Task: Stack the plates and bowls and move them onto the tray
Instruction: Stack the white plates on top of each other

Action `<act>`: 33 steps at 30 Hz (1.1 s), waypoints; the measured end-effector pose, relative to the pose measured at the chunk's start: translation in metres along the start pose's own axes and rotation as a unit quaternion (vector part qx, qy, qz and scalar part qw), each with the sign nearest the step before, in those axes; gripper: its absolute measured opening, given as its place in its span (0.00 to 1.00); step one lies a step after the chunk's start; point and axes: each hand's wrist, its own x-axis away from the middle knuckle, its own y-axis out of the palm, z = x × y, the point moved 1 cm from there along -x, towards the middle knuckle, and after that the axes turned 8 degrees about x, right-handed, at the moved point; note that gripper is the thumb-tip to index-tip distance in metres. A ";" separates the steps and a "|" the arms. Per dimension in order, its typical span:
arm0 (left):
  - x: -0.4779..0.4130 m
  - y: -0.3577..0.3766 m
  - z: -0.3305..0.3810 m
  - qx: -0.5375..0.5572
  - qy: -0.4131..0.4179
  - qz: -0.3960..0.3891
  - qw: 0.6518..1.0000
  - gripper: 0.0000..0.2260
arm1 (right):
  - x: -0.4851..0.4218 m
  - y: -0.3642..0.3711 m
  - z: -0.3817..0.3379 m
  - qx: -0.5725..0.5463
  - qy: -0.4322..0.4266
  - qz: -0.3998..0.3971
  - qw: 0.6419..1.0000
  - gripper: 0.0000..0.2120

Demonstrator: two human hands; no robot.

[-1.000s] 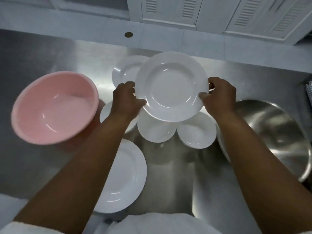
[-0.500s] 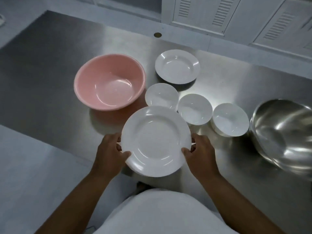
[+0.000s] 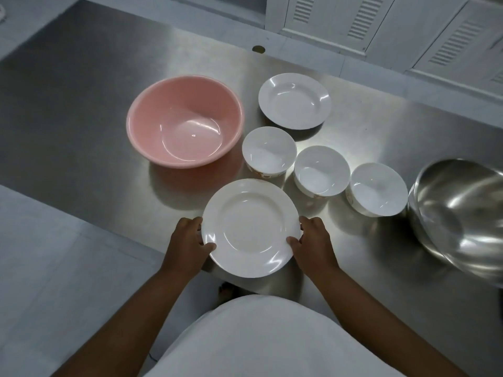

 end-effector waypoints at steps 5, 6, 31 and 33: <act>-0.005 0.003 -0.006 -0.010 -0.022 -0.005 1.000 0.29 | -0.004 0.003 0.002 0.003 -0.003 0.004 1.000 0.21; -0.005 0.002 -0.005 -0.014 -0.027 -0.003 1.000 0.30 | -0.004 0.002 0.003 0.005 -0.006 0.006 1.000 0.22; -0.323 0.052 0.242 -0.128 0.106 0.021 0.986 0.25 | -0.328 -0.137 0.005 -0.002 0.051 0.096 0.994 0.17; -0.343 0.062 0.244 -0.167 0.083 0.012 0.982 0.24 | -0.347 -0.135 0.006 0.017 0.058 0.074 0.995 0.11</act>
